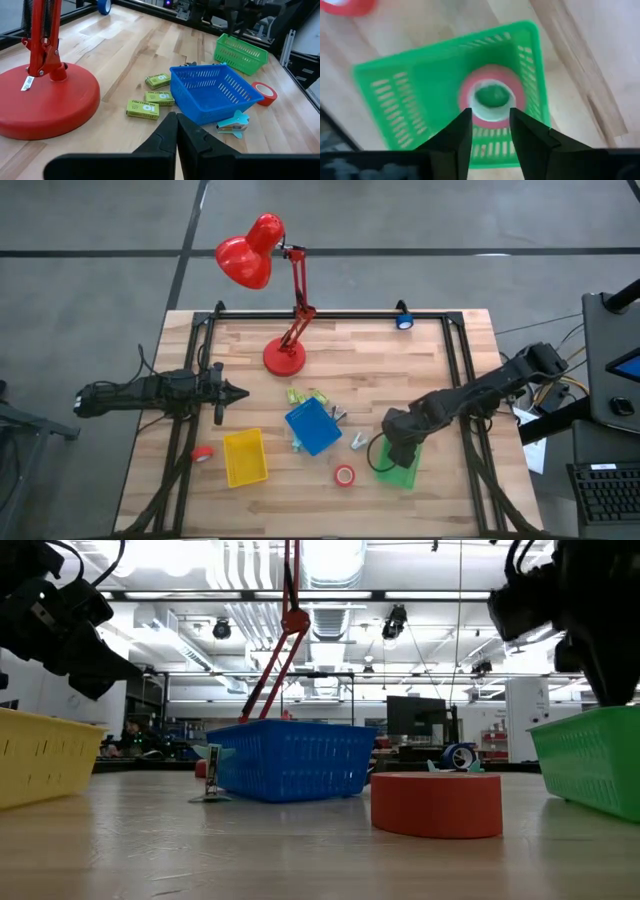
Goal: Pick and place Stapler, Stapler remover, tape
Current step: Put the blue tape into the green bin
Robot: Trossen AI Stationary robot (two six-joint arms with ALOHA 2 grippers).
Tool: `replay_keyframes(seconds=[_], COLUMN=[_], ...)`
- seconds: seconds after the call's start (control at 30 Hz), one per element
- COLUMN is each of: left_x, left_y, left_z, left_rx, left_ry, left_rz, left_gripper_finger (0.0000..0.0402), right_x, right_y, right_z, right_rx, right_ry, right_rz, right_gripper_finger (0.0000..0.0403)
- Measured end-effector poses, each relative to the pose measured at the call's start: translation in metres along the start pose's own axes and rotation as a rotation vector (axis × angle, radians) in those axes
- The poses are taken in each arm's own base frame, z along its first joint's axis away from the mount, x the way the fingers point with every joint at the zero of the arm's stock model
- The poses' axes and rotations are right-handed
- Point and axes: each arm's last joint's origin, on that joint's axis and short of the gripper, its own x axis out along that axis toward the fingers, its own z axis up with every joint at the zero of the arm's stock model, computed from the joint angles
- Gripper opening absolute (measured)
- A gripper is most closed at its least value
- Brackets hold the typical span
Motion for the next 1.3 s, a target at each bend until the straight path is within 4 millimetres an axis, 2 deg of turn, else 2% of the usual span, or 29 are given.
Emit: replay_keyframes(seconds=[0.17, 0.3, 0.57, 0.73, 0.83, 0.97, 1.1, 1.3], left_x=[0.000, 0.001, 0.001, 0.001, 0.001, 0.001, 0.001, 0.001], left_y=[0.000, 0.000, 0.000, 0.000, 0.000, 0.000, 0.000, 0.000], left_z=[0.000, -0.001, -0.001, -0.001, -0.001, -0.001, -0.001, -0.001], left_rx=[0.000, 0.000, 0.000, 0.000, 0.000, 0.000, 0.000, 0.000], left_ry=[-0.001, -0.002, 0.000, -0.001, -0.001, 0.000, 0.000, 0.000], left_rz=[0.000, -0.001, -0.001, -0.001, -0.001, -0.001, -0.001, -0.001], left_gripper_finger=[0.0007, 0.0007, 0.0007, 0.0007, 0.0007, 0.0007, 0.0007, 0.0007], right_x=[-0.027, -0.047, -0.077, -0.086, -0.093, -0.110, -0.121, -0.116], right_y=[-0.004, -0.023, -0.089, -0.147, -0.174, -0.202, -0.230, -0.256], right_z=[0.014, 0.032, 0.064, 0.085, 0.095, 0.109, 0.127, 0.160], right_rx=[0.023, 0.121, 0.223, 0.494, 0.439, 0.319, 0.276, 0.122], right_ry=[-0.124, -0.218, -0.341, -0.354, -0.398, -0.449, -0.455, -0.327], right_rz=[0.048, 0.060, 0.006, -0.025, -0.021, -0.083, -0.133, -0.181], right_gripper_finger=[0.0150, 0.0166, 0.0236, 0.0302, 0.0332, 0.0348, 0.0346, 0.0333])
